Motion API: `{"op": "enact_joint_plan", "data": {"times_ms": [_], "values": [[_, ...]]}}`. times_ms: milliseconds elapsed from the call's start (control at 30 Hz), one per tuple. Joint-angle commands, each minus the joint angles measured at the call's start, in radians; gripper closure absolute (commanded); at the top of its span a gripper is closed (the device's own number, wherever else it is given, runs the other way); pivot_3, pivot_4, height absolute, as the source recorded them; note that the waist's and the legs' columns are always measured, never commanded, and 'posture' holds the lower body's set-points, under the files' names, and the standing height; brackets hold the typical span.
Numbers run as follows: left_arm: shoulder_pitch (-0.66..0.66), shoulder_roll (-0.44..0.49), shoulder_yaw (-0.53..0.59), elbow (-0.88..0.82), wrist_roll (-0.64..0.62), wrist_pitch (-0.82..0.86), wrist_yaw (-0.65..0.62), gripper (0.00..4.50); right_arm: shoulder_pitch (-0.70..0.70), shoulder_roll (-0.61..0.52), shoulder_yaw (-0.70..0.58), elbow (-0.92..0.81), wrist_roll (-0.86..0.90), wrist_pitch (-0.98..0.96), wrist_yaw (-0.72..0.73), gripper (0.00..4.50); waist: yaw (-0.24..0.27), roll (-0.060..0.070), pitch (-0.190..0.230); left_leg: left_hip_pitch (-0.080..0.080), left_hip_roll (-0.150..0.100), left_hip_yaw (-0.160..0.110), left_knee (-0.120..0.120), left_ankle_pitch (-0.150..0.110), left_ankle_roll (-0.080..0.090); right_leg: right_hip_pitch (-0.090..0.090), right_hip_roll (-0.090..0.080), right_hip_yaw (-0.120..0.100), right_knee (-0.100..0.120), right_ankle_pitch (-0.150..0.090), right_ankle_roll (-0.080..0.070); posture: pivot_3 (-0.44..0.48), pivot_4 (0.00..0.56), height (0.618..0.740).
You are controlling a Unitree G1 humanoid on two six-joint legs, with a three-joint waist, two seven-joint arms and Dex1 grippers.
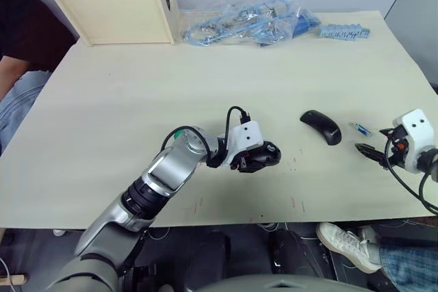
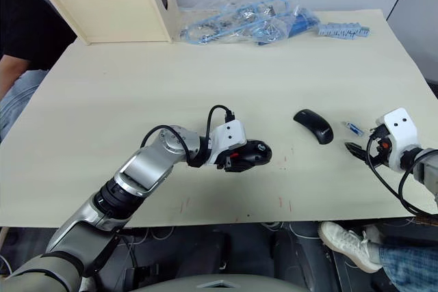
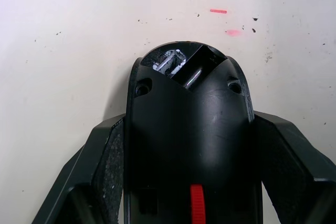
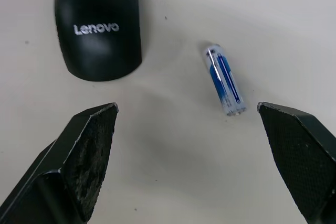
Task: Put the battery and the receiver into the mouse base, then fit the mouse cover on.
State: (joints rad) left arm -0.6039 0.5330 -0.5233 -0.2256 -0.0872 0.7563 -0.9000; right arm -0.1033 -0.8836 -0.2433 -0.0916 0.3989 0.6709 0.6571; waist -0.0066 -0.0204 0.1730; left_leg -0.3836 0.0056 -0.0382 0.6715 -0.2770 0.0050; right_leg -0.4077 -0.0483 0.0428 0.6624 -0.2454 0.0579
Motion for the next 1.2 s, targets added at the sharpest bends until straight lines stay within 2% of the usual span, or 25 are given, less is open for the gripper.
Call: {"op": "enact_joint_plan", "data": {"times_ms": [33, 200, 233, 267, 300, 733, 1200], "values": [[0.006, -0.002, -0.017, -0.016, 0.008, -0.003, -0.011, 1.54, -0.035, 0.005, 0.003, 0.023, -0.018, -0.010, 0.003, 0.00, -0.001, 0.000, 0.000, 0.000, 0.000, 0.000, 0.000, 0.000, 0.000, 0.000, 0.000, 0.000, 0.000, 0.000, 0.000, 0.000, 0.150, 0.740], [0.006, 0.004, -0.021, -0.018, 0.013, -0.006, -0.023, 1.54, -0.071, 0.016, 0.035, 0.066, -0.048, -0.021, 0.009, 0.00, -0.003, 0.000, 0.000, 0.000, 0.000, 0.000, 0.000, 0.000, 0.000, 0.000, 0.000, 0.000, 0.000, 0.000, 0.000, 0.000, 0.150, 0.740], [0.005, 0.004, -0.021, -0.019, 0.014, -0.006, -0.025, 1.54, -0.079, 0.019, 0.040, 0.076, -0.054, -0.025, 0.009, 0.57, -0.003, 0.000, 0.000, 0.000, 0.000, 0.000, 0.000, 0.000, 0.000, 0.000, 0.000, 0.000, 0.000, 0.000, 0.000, 0.000, 0.150, 0.740], [0.005, 0.004, -0.022, -0.019, 0.015, -0.006, -0.026, 1.54, -0.085, 0.020, 0.047, 0.088, -0.066, -0.036, 0.007, 0.69, -0.003, 0.000, 0.000, 0.000, 0.000, 0.000, 0.000, 0.000, 0.000, 0.000, 0.000, 0.000, 0.000, 0.000, 0.000, 0.000, 0.150, 0.740], [0.004, 0.003, -0.022, -0.019, 0.015, -0.006, -0.027, 1.54, -0.092, 0.024, 0.053, 0.101, -0.078, -0.046, 0.001, 1.07, -0.004, 0.000, 0.000, 0.000, 0.000, 0.000, 0.000, 0.000, 0.000, 0.000, 0.000, 0.000, 0.000, 0.000, 0.000, 0.000, 0.150, 0.740], [0.004, 0.002, -0.025, -0.029, 0.017, -0.005, -0.032, 1.54, -0.178, 0.081, 0.091, 0.203, -0.158, -0.096, -0.018, 1.07, -0.006, 0.000, 0.000, 0.000, 0.000, 0.000, 0.000, 0.000, 0.000, 0.000, 0.000, 0.000, 0.000, 0.000, 0.000, 0.000, 0.150, 0.740], [0.010, -0.001, -0.026, -0.035, 0.019, -0.006, -0.035, 1.54, -0.155, 0.089, 0.072, 0.195, -0.162, -0.064, -0.023, 1.07, -0.006, 0.000, 0.000, 0.000, 0.000, 0.000, 0.000, 0.000, 0.000, 0.000, 0.000, 0.000, 0.000, 0.000, 0.000, 0.000, 0.150, 0.740]]}}
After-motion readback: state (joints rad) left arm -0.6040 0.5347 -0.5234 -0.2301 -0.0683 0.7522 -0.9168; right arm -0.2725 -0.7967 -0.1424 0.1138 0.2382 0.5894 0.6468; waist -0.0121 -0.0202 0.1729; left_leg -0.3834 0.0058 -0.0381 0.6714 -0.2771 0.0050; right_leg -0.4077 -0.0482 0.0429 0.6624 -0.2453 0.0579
